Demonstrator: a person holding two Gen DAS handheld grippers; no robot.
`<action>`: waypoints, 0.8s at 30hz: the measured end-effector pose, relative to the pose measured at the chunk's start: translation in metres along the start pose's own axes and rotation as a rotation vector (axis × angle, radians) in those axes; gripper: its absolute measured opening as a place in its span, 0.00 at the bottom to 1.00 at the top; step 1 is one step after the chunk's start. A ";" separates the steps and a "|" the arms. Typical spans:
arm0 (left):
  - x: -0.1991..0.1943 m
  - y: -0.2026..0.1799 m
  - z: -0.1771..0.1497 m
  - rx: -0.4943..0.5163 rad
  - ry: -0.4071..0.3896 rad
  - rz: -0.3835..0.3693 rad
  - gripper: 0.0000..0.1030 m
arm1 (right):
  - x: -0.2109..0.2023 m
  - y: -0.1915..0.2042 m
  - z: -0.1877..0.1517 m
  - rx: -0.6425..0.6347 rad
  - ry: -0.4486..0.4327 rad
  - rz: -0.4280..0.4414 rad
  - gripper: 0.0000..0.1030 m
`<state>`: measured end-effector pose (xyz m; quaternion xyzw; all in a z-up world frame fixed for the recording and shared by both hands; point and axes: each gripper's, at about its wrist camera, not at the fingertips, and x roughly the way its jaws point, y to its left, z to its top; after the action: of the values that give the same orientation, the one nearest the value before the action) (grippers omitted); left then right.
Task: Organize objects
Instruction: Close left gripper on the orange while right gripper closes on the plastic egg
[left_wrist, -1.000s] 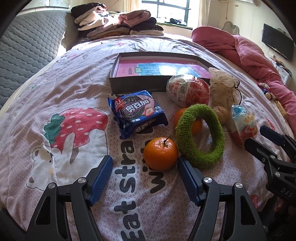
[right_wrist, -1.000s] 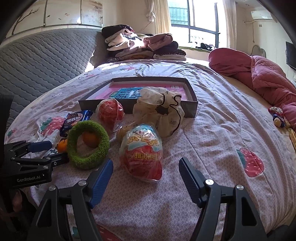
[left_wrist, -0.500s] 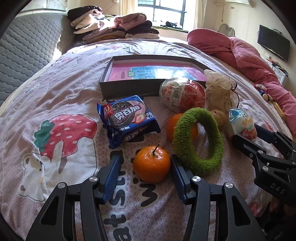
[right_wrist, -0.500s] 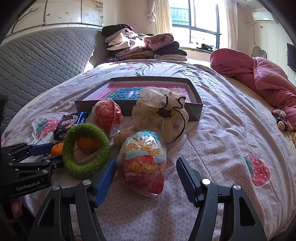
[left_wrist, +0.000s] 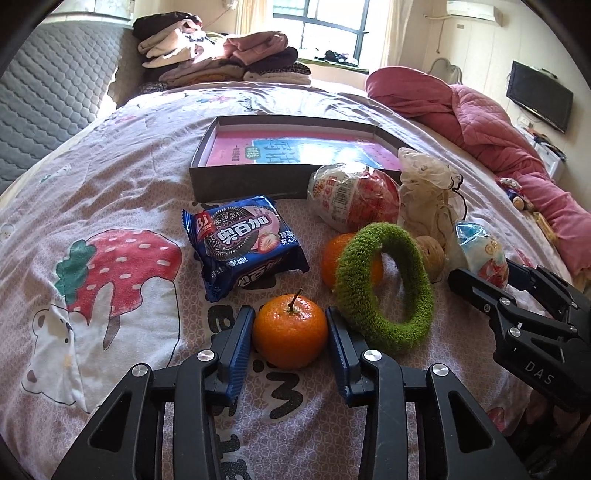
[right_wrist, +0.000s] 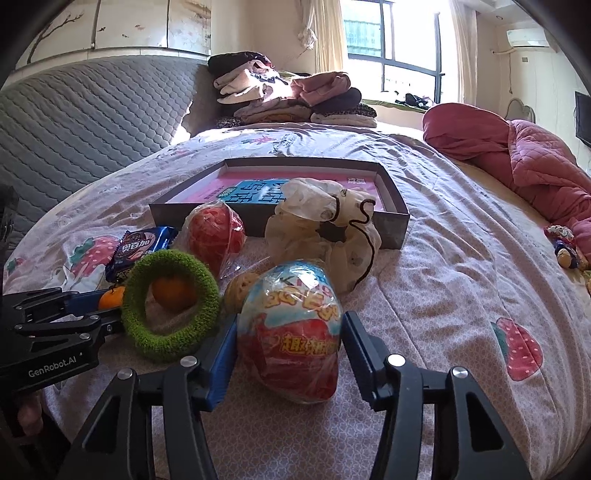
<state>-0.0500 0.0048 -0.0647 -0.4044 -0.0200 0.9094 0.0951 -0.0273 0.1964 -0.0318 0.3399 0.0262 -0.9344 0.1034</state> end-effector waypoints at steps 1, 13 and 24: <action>0.000 0.000 0.000 -0.001 -0.001 -0.002 0.38 | -0.001 0.000 0.000 -0.002 -0.001 0.001 0.53; -0.016 0.000 -0.004 0.017 -0.046 0.025 0.38 | -0.011 0.000 -0.001 -0.003 -0.032 0.013 0.53; -0.030 -0.001 -0.004 0.024 -0.089 0.027 0.38 | -0.019 0.000 0.001 -0.005 -0.066 0.019 0.53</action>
<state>-0.0274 0.0000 -0.0453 -0.3627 -0.0080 0.9278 0.0867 -0.0131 0.1993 -0.0189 0.3091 0.0221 -0.9439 0.1140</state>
